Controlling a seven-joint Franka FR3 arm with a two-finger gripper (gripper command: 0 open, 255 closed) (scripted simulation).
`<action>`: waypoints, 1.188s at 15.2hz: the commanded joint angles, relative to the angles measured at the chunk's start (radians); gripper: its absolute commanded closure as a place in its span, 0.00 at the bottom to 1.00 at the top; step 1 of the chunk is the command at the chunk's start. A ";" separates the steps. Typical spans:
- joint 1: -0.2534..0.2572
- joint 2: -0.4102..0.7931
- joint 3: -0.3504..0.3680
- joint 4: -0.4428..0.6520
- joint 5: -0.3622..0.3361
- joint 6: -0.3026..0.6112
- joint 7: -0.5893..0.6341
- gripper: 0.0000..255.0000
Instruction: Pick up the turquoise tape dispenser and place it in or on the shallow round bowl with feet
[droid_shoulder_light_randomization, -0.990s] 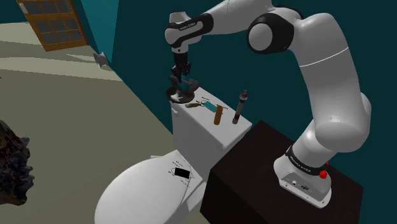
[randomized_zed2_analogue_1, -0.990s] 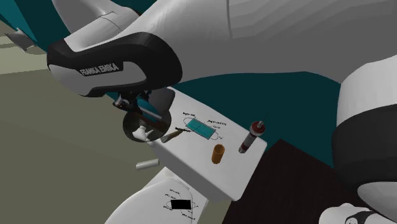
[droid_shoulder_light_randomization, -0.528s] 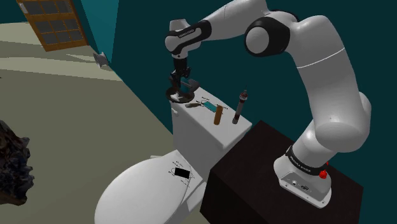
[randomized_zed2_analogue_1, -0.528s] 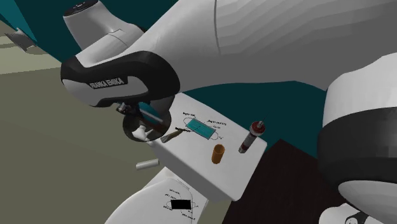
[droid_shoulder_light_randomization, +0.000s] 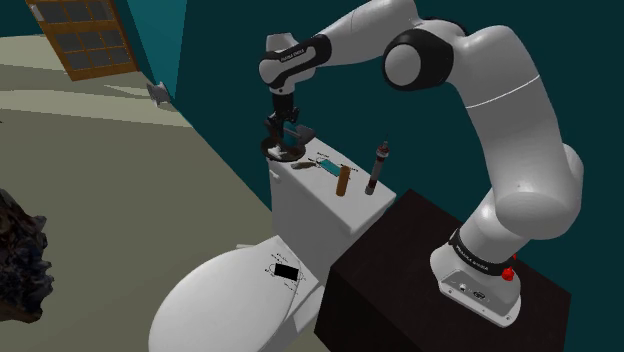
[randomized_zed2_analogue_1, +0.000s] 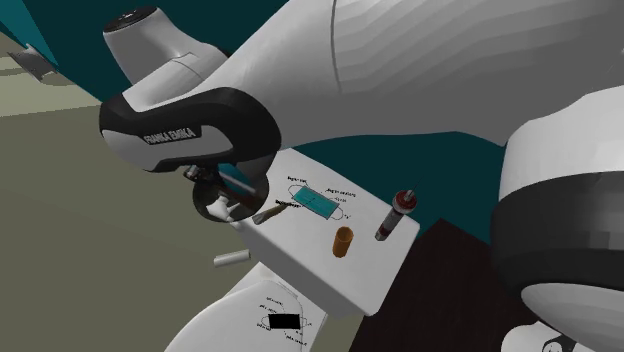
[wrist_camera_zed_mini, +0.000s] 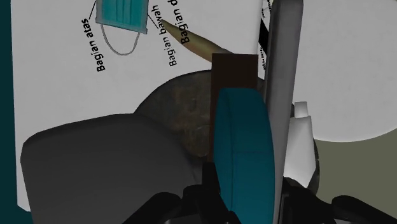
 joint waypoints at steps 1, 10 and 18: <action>-0.002 0.007 -0.003 -0.009 -0.002 0.003 0.001 1.00; -0.003 -0.022 -0.004 0.043 -0.004 -0.079 0.002 0.00; -0.003 -0.028 -0.005 0.060 -0.004 -0.102 0.003 0.00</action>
